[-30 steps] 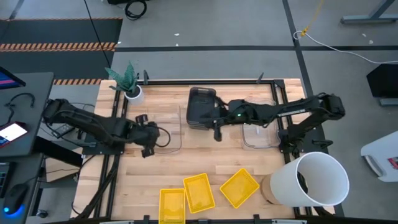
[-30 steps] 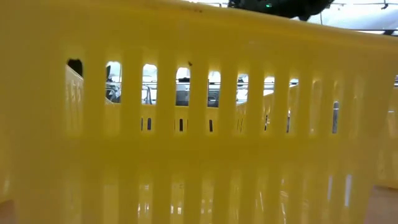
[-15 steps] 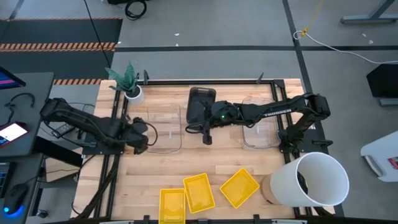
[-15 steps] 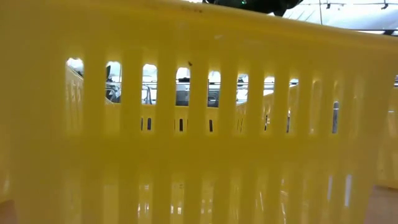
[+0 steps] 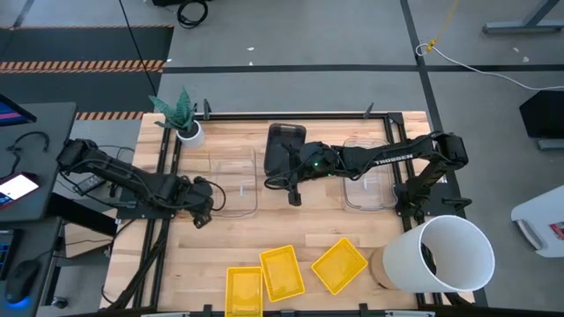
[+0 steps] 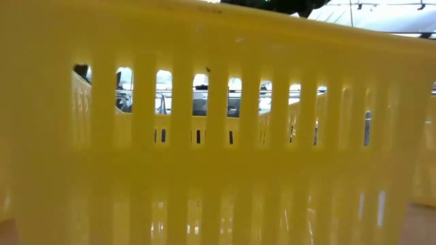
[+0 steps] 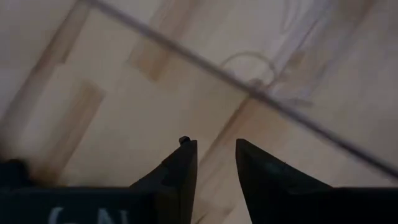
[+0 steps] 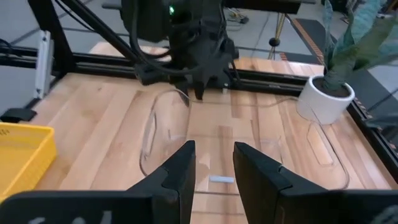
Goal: Stack baskets by color
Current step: Stack the transparent bin on top of the stacked transparent bins
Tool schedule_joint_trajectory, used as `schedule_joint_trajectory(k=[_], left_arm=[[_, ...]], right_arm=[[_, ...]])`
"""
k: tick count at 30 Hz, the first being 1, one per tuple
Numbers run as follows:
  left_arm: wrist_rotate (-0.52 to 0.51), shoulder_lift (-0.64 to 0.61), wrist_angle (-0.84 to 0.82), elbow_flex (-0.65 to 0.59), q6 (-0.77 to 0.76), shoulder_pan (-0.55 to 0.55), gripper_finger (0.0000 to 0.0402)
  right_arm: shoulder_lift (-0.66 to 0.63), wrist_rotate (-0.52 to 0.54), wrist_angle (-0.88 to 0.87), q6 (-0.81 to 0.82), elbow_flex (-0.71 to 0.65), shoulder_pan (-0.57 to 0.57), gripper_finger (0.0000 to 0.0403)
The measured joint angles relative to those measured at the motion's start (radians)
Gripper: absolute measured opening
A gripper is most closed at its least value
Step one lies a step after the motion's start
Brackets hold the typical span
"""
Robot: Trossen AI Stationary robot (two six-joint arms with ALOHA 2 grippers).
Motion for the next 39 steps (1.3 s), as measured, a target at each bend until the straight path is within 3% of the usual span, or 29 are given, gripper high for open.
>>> schedule_joint_trajectory(k=[13,21,30,39], left_arm=[[-0.134,0.001,0.312,-0.004,0.205,0.0,0.0116],[-0.201,-0.009,0.349,-0.004,0.337,0.0,0.0116],[-0.296,-0.194,0.379,-0.004,0.439,-0.006,0.0116],[-0.362,-0.311,0.534,-0.135,0.45,-0.062,0.0116]], right_arm=[[0.0,-0.036,-0.031,0.012,0.0,0.004,0.0114],[0.023,-0.045,-0.026,0.03,0.0,0.036,0.0114],[0.024,-0.009,-0.226,-0.044,0.211,0.041,0.0114],[0.154,-0.06,-0.138,-0.042,0.232,0.053,0.0114]])
